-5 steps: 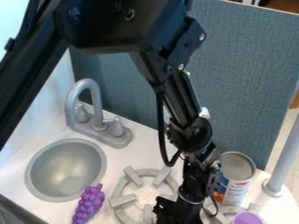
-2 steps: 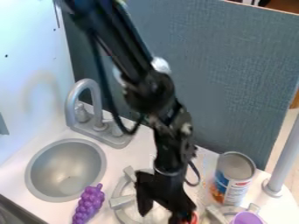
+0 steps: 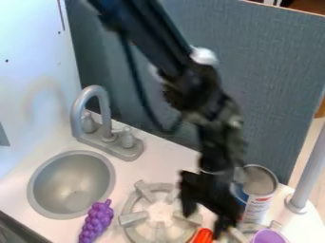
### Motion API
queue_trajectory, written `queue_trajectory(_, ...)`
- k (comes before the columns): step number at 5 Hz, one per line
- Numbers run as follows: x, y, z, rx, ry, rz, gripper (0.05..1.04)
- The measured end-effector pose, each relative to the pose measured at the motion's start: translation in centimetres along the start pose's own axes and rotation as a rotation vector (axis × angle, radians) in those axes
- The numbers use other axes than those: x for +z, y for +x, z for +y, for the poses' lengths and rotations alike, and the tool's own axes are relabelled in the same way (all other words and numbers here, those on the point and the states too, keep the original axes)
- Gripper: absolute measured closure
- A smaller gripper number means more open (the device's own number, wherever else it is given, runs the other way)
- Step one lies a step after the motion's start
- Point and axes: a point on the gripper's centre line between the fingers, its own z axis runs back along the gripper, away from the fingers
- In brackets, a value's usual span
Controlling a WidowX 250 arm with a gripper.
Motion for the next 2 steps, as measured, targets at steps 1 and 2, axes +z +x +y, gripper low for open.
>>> queue_trajectory(1,0.0,1.4,-3.2,-0.097,0.008,-0.007,0.083)
queue_trajectory(2,-0.2,2.1,-4.6,-0.175,0.056,-0.006,0.083)
